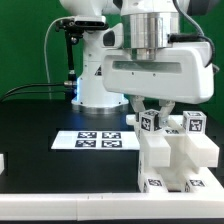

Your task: Assemble chair

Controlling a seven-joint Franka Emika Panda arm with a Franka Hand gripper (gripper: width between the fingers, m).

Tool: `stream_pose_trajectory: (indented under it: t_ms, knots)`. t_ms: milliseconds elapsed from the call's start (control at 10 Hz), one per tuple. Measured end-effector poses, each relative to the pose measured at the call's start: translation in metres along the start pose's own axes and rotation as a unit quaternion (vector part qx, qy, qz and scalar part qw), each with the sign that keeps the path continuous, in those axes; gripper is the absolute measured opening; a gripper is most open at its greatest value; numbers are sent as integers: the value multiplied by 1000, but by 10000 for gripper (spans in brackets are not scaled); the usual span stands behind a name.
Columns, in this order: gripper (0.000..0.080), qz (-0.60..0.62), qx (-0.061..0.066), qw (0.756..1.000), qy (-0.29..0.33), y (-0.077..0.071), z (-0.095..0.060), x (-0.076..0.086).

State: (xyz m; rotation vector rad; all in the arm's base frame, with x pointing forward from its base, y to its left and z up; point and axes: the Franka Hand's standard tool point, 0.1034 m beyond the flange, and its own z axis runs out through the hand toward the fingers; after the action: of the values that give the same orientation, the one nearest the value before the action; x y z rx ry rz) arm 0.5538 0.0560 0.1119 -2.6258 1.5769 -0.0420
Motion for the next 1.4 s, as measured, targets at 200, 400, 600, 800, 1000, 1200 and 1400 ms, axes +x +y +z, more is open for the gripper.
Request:
stream_pose_trajectory:
  t_ms: [200, 400, 600, 800, 1000, 1200, 1400]
  knots:
    - [279, 128, 7, 992, -10, 1, 1, 1]
    - [281, 221, 12, 975, -24, 1, 2, 1]
    - [281, 296, 12, 955, -30, 0, 1, 0]
    - [281, 360, 10, 933, -32, 0, 2, -3]
    - [280, 345, 10, 938, -32, 0, 2, -3]
    - [584, 319, 10, 947, -32, -1, 2, -7]
    - [636, 189, 10, 981, -33, 0, 1, -2]
